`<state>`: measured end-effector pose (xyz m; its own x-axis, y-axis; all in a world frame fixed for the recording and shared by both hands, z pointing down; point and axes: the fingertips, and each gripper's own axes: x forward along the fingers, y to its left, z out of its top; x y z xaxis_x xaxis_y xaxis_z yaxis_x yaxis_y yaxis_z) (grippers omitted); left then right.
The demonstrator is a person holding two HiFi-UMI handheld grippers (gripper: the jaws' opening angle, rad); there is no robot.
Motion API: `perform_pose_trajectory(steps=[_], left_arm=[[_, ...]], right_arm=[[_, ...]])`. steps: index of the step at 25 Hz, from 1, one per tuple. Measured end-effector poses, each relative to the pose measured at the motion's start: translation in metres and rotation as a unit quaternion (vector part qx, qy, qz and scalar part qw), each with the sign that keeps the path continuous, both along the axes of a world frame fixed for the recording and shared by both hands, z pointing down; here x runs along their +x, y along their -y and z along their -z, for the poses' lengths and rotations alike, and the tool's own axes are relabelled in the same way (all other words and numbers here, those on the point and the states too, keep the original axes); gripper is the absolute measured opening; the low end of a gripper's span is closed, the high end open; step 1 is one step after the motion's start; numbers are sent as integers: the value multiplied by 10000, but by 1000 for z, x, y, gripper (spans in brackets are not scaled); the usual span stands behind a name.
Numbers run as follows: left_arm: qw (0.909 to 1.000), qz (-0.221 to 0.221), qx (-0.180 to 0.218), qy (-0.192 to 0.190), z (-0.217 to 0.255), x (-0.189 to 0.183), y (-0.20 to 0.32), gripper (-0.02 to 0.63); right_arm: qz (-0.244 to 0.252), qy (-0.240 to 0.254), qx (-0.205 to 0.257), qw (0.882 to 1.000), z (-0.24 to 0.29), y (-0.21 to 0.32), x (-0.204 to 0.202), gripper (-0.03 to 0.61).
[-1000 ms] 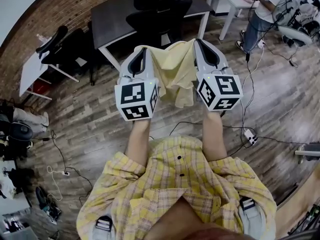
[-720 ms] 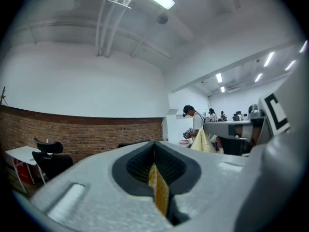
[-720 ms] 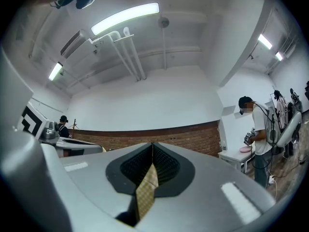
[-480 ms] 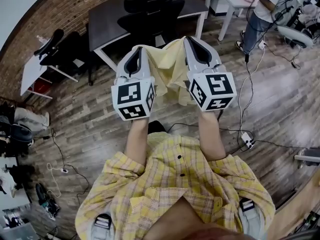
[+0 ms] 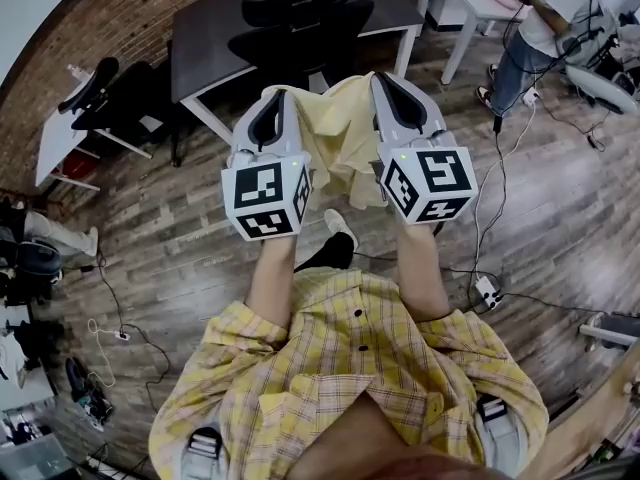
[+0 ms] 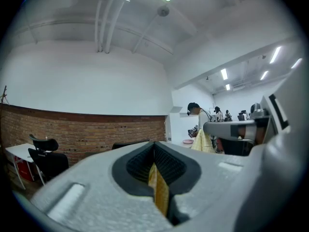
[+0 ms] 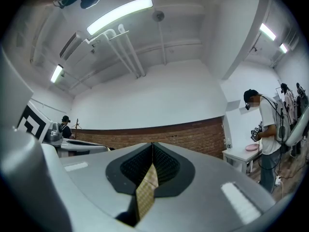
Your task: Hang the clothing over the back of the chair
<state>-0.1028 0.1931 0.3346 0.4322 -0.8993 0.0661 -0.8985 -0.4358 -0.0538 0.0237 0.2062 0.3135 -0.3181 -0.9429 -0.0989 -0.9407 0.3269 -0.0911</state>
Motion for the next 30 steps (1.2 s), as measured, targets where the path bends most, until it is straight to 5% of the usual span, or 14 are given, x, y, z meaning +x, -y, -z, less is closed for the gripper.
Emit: perform_pose_trajectory(steps=[17,30], left_arm=[[9993,331,76,-152,23,1,174,3],[9988,460,96,-166,27,-7,257,3]], right_arm=[[231,-303,-65,9993,25,185,14,11],[257,-216,4,9994,29,270,17,11]])
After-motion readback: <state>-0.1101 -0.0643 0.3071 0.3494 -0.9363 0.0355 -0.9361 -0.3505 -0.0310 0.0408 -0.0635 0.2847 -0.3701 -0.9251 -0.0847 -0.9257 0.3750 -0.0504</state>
